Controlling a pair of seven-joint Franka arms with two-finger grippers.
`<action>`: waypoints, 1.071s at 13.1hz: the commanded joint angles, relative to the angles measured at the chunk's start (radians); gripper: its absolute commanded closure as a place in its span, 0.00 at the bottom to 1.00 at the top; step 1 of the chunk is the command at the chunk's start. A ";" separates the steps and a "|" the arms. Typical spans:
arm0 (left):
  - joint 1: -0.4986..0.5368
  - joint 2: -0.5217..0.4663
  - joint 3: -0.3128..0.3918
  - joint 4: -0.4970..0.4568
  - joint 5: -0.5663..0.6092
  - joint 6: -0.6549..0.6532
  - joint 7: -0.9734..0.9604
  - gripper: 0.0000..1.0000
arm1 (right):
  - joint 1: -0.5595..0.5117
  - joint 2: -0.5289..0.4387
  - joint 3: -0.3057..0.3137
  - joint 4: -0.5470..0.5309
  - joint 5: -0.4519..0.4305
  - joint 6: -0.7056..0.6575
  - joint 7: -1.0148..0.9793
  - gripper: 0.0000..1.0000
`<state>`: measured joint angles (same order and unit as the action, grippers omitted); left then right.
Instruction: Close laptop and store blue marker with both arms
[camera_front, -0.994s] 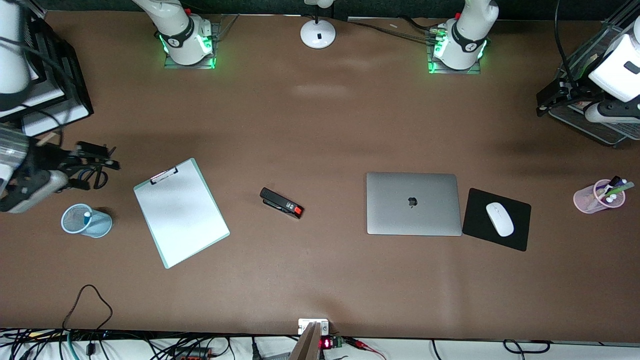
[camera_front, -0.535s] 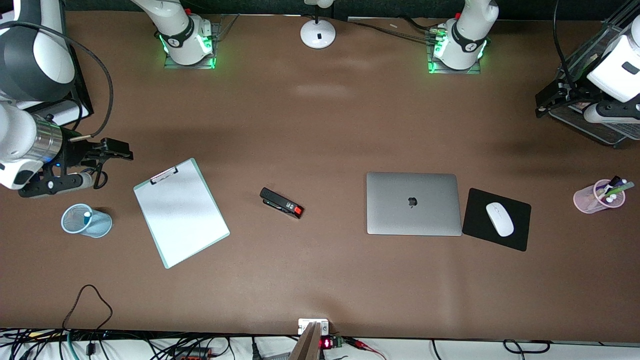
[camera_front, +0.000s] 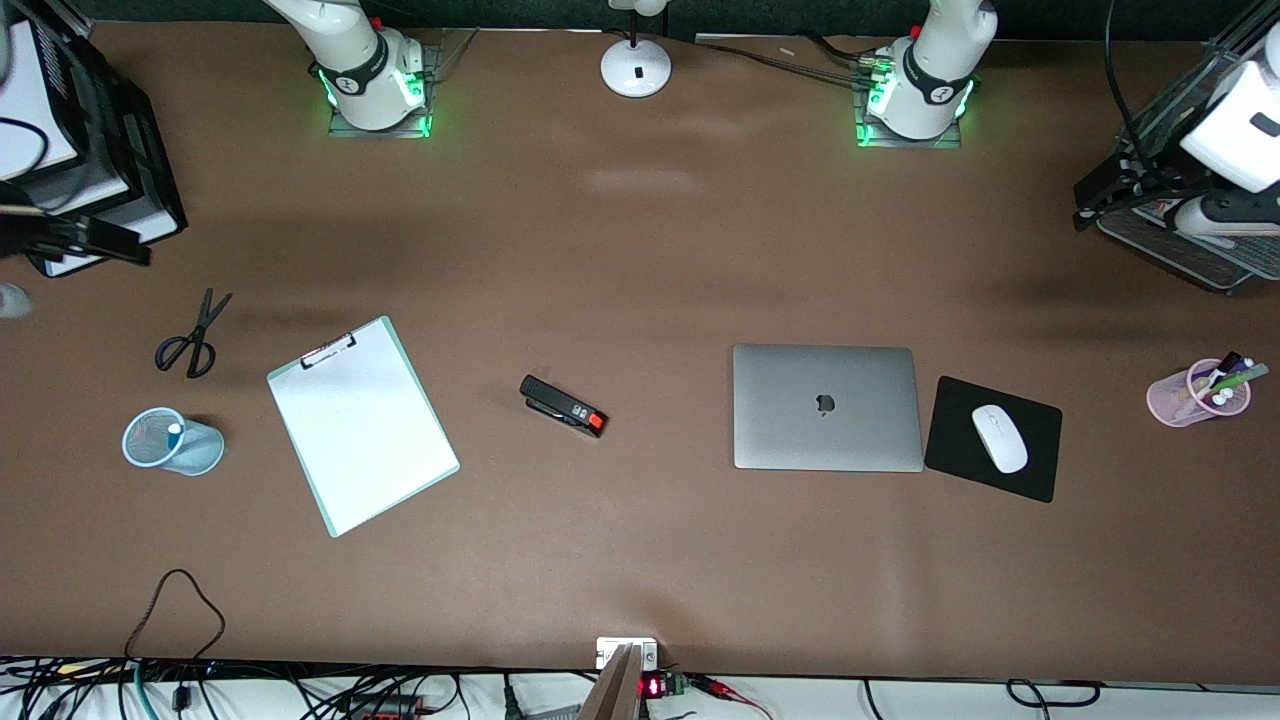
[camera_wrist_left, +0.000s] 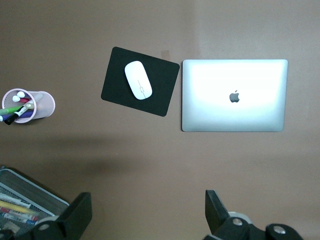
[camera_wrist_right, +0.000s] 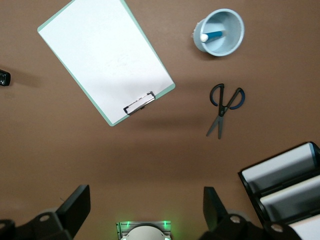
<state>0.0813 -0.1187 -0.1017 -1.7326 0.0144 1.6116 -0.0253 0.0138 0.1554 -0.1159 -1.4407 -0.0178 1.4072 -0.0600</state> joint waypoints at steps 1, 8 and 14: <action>0.006 -0.021 -0.013 -0.021 -0.019 0.022 0.035 0.00 | 0.011 -0.057 0.012 -0.059 -0.014 0.016 0.026 0.00; 0.001 -0.019 -0.026 -0.021 -0.022 0.033 0.035 0.00 | 0.008 -0.160 0.013 -0.193 -0.004 0.127 0.016 0.00; -0.002 -0.006 -0.027 -0.019 -0.021 0.024 0.035 0.00 | 0.008 -0.155 0.015 -0.172 -0.002 0.082 0.017 0.00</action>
<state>0.0784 -0.1186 -0.1249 -1.7333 0.0070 1.6305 -0.0134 0.0211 0.0153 -0.1064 -1.6017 -0.0176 1.4960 -0.0499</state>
